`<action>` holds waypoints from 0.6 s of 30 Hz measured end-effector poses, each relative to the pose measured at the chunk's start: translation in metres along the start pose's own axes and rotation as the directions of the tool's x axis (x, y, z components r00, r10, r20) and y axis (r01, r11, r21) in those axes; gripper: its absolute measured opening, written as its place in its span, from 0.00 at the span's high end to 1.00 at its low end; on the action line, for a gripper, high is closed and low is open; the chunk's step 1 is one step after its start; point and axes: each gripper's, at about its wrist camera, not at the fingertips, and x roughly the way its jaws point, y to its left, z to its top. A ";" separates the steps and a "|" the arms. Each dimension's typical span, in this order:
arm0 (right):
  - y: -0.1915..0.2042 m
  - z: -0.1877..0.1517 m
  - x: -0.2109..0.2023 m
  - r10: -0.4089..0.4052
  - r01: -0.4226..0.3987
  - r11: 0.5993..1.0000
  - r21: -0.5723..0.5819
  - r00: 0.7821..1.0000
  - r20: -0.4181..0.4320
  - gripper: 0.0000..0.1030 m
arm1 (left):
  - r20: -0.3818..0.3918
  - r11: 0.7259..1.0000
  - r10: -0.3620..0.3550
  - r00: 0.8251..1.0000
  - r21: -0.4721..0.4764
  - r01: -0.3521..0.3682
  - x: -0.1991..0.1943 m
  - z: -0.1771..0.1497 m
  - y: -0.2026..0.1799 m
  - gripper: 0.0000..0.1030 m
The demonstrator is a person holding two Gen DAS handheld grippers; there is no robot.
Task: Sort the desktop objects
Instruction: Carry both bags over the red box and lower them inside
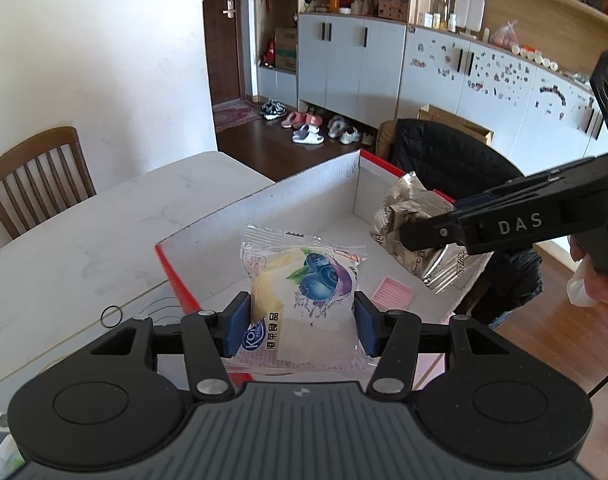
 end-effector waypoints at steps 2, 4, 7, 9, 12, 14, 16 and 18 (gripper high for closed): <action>-0.004 0.003 0.008 -0.009 0.009 1.000 -0.007 1.000 -0.013 0.54 | -0.018 1.000 0.004 1.000 0.012 -0.004 0.009 0.003 -0.004 0.48; -0.009 0.005 0.016 -0.016 0.015 1.000 -0.012 0.999 -0.028 0.54 | -0.036 1.000 0.003 0.999 0.026 -0.002 0.019 0.006 -0.007 0.48; -0.016 0.009 0.031 -0.026 0.026 1.000 -0.006 0.998 -0.055 0.54 | -0.060 0.999 0.003 0.998 0.049 0.000 0.034 0.009 -0.011 0.48; -0.021 0.011 0.041 -0.029 0.028 1.000 -0.004 0.997 -0.077 0.54 | -0.081 0.998 0.011 0.997 0.063 -0.006 0.044 0.010 -0.015 0.48; -0.027 0.015 0.055 -0.027 0.027 1.000 -0.001 0.994 -0.106 0.54 | -0.118 0.997 0.019 0.993 0.073 -0.010 0.059 0.010 -0.017 0.48; -0.028 0.017 0.064 -0.032 0.031 0.999 -0.009 0.992 -0.121 0.54 | -0.140 0.997 0.027 0.990 0.076 -0.016 0.067 0.009 -0.019 0.48; -0.027 0.017 0.071 -0.035 0.031 0.999 -0.032 0.991 -0.133 0.54 | -0.159 0.997 0.028 0.987 0.076 -0.016 0.073 0.009 -0.020 0.48; -0.025 0.019 0.079 -0.042 0.034 0.998 -0.051 0.988 -0.147 0.54 | -0.177 0.997 0.028 0.984 0.073 -0.016 0.080 0.008 -0.019 0.48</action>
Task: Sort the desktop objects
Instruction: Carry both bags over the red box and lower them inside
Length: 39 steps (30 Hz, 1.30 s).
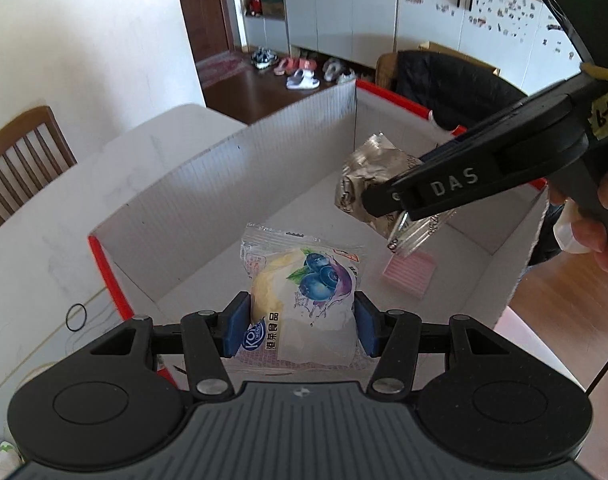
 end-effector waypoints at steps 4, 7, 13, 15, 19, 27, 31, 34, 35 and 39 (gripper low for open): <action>0.003 0.004 0.016 -0.021 0.021 0.999 -0.028 0.999 -0.027 0.54 | -0.032 1.000 0.013 0.999 -0.004 -0.013 0.011 0.001 0.001 0.48; 0.002 0.006 0.024 -0.023 0.022 0.999 -0.031 0.999 -0.049 0.54 | -0.056 1.000 0.010 0.998 -0.003 -0.010 0.018 0.002 0.001 0.48; 0.005 0.006 0.038 -0.044 0.038 0.998 -0.055 0.992 -0.116 0.54 | -0.108 1.000 -0.005 0.994 -0.028 0.002 0.027 0.002 0.006 0.48; 0.006 0.004 0.042 -0.046 0.037 0.997 -0.065 0.990 -0.133 0.54 | -0.129 0.999 -0.016 0.991 -0.036 0.012 0.030 0.003 0.008 0.48; 0.007 0.004 0.048 -0.040 0.028 0.997 -0.073 0.986 -0.161 0.54 | -0.168 1.000 -0.021 0.986 -0.024 0.017 0.035 0.005 0.007 0.48; 0.005 0.006 0.056 -0.025 0.012 0.998 -0.066 0.980 -0.200 0.54 | -0.218 1.000 -0.030 0.975 -0.007 0.029 0.045 0.008 0.006 0.48; 0.002 0.007 0.056 -0.017 0.005 0.998 -0.058 0.978 -0.209 0.54 | -0.233 0.999 -0.035 0.972 -0.002 0.036 0.046 0.009 0.005 0.48; 0.001 0.008 0.057 -0.010 -0.001 0.999 -0.053 0.975 -0.220 0.53 | -0.236 0.999 -0.042 0.971 -0.001 0.043 0.046 0.009 0.005 0.48; 0.000 0.009 0.056 -0.008 -0.004 0.999 -0.052 0.976 -0.219 0.51 | -0.236 0.999 -0.044 0.971 0.000 0.045 0.046 0.010 0.005 0.48; -0.003 0.014 0.056 -0.009 -0.003 0.998 -0.059 0.978 -0.210 0.45 | -0.224 0.999 -0.053 0.973 -0.010 0.052 0.043 0.010 0.005 0.46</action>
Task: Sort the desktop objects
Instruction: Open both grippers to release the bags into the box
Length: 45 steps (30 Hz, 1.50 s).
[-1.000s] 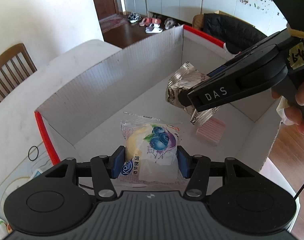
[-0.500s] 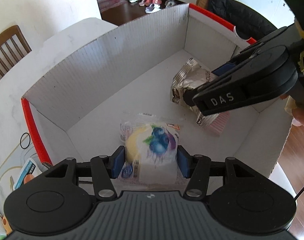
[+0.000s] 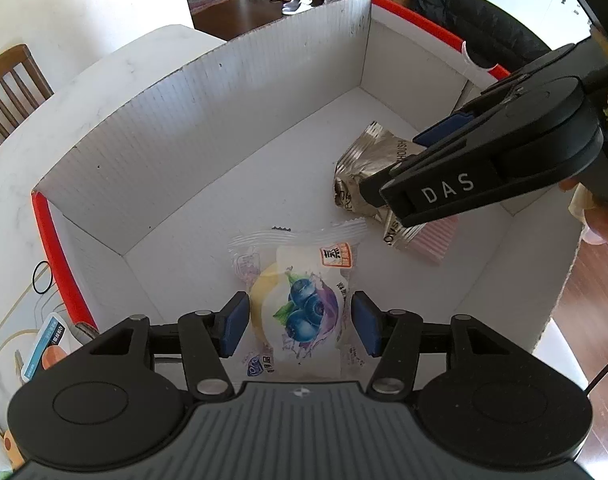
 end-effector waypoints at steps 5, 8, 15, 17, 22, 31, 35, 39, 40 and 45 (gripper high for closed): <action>-0.003 0.000 -0.006 0.016 -0.016 1.000 0.007 1.000 0.017 0.41 | 0.037 0.999 -0.035 0.999 -0.032 0.036 -0.012 -0.002 0.000 0.41; -0.005 -0.003 -0.015 0.037 -0.037 0.999 0.006 0.999 0.036 0.39 | 0.059 0.998 -0.044 0.997 -0.043 0.047 -0.019 -0.003 0.001 0.41; -0.003 -0.011 -0.039 0.089 -0.087 0.996 -0.022 0.993 0.079 0.39 | 0.109 0.995 -0.070 0.992 -0.068 0.077 -0.040 -0.012 0.004 0.41; 0.002 -0.016 -0.048 0.101 -0.099 0.995 -0.025 0.991 0.093 0.39 | 0.116 0.994 -0.069 0.991 -0.074 0.078 -0.044 -0.016 0.004 0.41; 0.006 -0.021 -0.066 0.131 -0.130 0.991 -0.014 0.983 0.130 0.39 | 0.157 0.993 -0.071 0.985 -0.080 0.084 -0.061 -0.024 0.006 0.41; 0.018 -0.036 -0.101 0.160 -0.154 0.987 -0.044 0.962 0.222 0.28 | 0.225 0.990 -0.076 0.971 -0.103 0.102 -0.090 -0.036 0.011 0.41; 0.022 -0.042 -0.110 0.165 -0.159 0.986 -0.046 0.954 0.251 0.27 | 0.253 0.989 -0.087 0.964 -0.094 0.114 -0.102 -0.044 0.013 0.33; 0.024 -0.047 -0.116 0.171 -0.171 0.985 -0.026 0.946 0.276 0.20 | 0.268 0.991 -0.085 0.960 -0.081 0.110 -0.111 -0.051 0.017 0.33; 0.026 -0.048 -0.117 0.170 -0.171 0.985 -0.022 0.944 0.282 0.19 | 0.269 0.990 -0.087 0.959 -0.081 0.112 -0.113 -0.053 0.018 0.33; 0.036 -0.055 -0.122 0.162 -0.165 0.986 -0.015 0.941 0.298 0.18 | 0.284 0.991 -0.088 0.955 -0.072 0.113 -0.122 -0.066 0.024 0.29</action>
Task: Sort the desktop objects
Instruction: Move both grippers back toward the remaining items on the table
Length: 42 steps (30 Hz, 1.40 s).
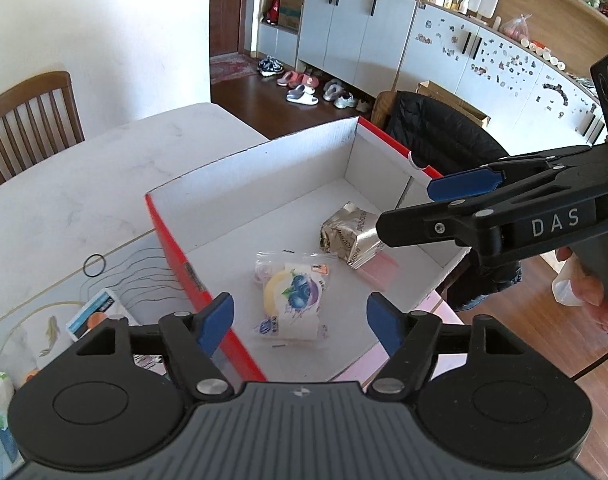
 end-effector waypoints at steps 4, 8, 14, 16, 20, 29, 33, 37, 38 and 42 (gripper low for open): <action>0.010 -0.004 -0.004 0.001 -0.001 1.000 0.015 1.000 0.013 0.17 | 0.012 1.000 -0.014 1.000 -0.003 0.014 -0.011 -0.008 0.007 0.24; 0.024 -0.011 -0.007 -0.007 0.007 1.000 0.027 1.000 0.025 0.13 | 0.031 1.000 -0.013 0.999 0.003 0.012 -0.024 -0.018 0.017 0.22; 0.051 -0.020 -0.007 -0.021 0.019 0.999 0.039 0.998 0.052 0.07 | 0.054 1.000 -0.007 0.998 -0.010 0.008 -0.043 -0.038 0.041 0.19; 0.061 -0.022 -0.007 -0.019 0.016 0.999 0.045 0.998 0.062 0.07 | 0.061 1.000 -0.006 0.998 -0.019 0.007 -0.049 -0.044 0.052 0.19; 0.083 -0.028 -0.005 -0.021 0.018 0.999 0.044 0.997 0.079 0.06 | 0.076 0.999 0.005 0.997 -0.041 -0.001 -0.060 -0.058 0.075 0.11; 0.149 -0.041 0.014 0.005 -0.004 1.000 -0.005 0.996 0.089 0.03 | 0.121 1.000 0.010 0.993 0.012 -0.012 -0.090 -0.091 0.141 0.02; 0.177 -0.047 0.024 0.022 -0.019 0.999 -0.030 0.995 0.094 0.01 | 0.125 0.998 0.061 0.990 -0.025 -0.058 -0.095 -0.103 0.178 0.01; 0.199 -0.056 0.041 0.045 -0.043 0.999 -0.023 0.996 0.081 0.01 | 0.122 0.995 0.095 0.988 -0.044 -0.090 -0.098 -0.112 0.210 0.01; 0.203 -0.059 0.045 0.043 -0.041 0.999 -0.022 0.996 0.077 0.01 | 0.122 0.995 0.096 0.988 -0.038 -0.092 -0.098 -0.114 0.215 0.01; 0.224 -0.071 0.067 0.018 -0.017 1.000 -0.026 0.998 0.058 0.01 | 0.118 0.993 0.120 0.986 -0.023 -0.118 -0.095 -0.122 0.235 0.01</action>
